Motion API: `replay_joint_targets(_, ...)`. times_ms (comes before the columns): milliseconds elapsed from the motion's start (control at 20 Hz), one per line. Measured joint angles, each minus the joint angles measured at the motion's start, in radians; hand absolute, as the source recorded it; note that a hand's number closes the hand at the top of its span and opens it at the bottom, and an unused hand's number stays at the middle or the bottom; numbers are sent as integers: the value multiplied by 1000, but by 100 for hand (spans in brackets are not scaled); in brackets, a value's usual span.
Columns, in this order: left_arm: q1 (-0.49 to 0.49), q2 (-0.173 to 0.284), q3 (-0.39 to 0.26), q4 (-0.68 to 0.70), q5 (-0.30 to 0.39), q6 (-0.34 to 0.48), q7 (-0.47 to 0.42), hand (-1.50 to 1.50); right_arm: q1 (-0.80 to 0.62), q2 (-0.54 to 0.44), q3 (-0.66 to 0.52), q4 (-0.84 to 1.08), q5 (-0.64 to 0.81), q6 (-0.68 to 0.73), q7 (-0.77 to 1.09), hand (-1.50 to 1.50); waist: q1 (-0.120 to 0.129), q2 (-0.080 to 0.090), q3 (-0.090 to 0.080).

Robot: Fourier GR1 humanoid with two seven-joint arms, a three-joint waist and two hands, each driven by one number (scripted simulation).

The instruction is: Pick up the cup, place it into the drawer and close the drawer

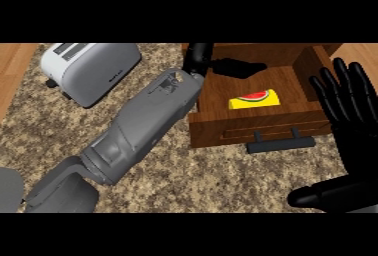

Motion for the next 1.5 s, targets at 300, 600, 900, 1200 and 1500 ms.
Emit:
replay_joint_targets(300,8,0,49,-66,71,-32,-63,-150,22,-23,-27,-43,-73,19,49,150,41,-11,-1)
replay_joint_targets(600,53,39,114,-156,87,-51,-41,-150,64,-71,-31,-59,-71,87,36,150,86,-22,-1)
replay_joint_targets(900,188,137,147,-327,103,-41,1,-150,84,-145,-17,-99,16,142,44,150,118,-31,-2)
replay_joint_targets(1200,405,253,154,-563,108,-28,49,-150,131,-186,4,-98,118,187,24,150,129,-32,-1)
replay_joint_targets(1500,632,385,187,-800,120,-56,90,-150,101,-167,63,-20,267,160,6,150,131,-28,-1)
